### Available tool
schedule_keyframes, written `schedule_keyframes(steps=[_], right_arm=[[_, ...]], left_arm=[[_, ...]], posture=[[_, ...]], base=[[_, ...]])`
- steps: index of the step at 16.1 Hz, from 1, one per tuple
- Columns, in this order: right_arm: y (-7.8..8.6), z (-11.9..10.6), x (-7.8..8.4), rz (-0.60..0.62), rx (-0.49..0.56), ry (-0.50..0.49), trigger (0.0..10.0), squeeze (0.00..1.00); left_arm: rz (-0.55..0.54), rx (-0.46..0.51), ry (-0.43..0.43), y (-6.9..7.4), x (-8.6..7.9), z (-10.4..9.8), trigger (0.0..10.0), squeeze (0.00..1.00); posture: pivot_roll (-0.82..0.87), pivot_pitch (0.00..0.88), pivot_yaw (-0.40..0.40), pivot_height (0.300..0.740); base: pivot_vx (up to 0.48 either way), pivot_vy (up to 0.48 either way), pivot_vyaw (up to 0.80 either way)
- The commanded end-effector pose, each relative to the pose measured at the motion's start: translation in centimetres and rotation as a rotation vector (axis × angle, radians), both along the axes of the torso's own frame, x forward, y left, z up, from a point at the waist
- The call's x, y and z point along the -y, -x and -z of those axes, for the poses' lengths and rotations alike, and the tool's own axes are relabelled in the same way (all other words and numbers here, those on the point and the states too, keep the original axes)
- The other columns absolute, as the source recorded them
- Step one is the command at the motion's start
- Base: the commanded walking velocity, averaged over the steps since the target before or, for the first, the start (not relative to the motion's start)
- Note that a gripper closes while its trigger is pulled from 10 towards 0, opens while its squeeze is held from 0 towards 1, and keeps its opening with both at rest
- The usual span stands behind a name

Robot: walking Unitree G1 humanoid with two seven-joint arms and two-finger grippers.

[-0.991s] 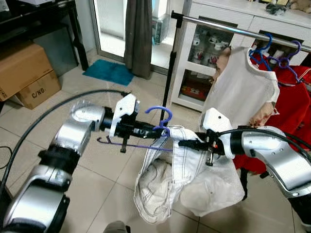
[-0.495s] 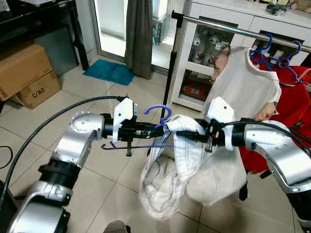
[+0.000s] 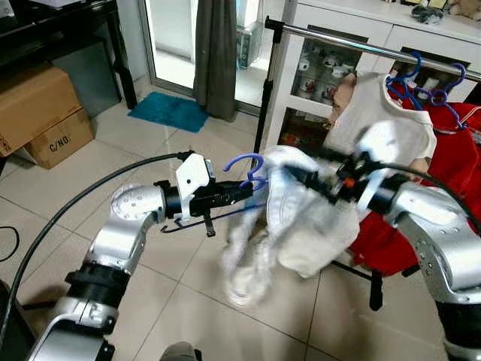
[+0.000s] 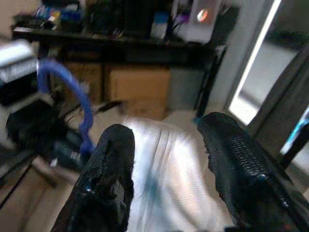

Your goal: Hang hanger

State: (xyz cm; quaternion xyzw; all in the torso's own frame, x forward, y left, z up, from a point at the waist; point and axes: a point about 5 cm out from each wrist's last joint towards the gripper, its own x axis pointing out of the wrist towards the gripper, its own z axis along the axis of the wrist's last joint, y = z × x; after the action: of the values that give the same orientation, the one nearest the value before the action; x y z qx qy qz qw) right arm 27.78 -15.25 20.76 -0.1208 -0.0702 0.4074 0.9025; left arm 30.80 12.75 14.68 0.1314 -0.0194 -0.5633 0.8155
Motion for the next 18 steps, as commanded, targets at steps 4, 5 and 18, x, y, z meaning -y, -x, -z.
schedule_keyframes(steps=[4, 5, 18], right_arm=[[0.8, 0.8, -0.8, 0.025, -0.001, -0.021, 10.0, 1.00], [0.8, 0.9, -0.8, 0.040, 0.000, -0.021, 10.0, 1.00], [0.2, 6.3, -3.6, 0.348, -0.253, 0.175, 10.0, 0.00]], left_arm=[[-0.004, 0.076, 0.066, 0.3, 1.0, -1.2, 0.0, 0.00], [-0.009, 0.086, 0.074, 0.3, 1.1, -1.4, 0.0, 0.00], [-0.250, 0.079, 0.229, -1.4, 2.4, -2.9, 0.0, 0.00]], posture=[[0.03, 0.000, -0.062, 0.740], [0.03, 0.000, -0.065, 0.740], [0.04, 0.000, -0.061, 0.740]], base=[[0.000, 0.000, 0.00], [0.000, 0.000, 0.00], [0.000, 0.000, 0.00]])
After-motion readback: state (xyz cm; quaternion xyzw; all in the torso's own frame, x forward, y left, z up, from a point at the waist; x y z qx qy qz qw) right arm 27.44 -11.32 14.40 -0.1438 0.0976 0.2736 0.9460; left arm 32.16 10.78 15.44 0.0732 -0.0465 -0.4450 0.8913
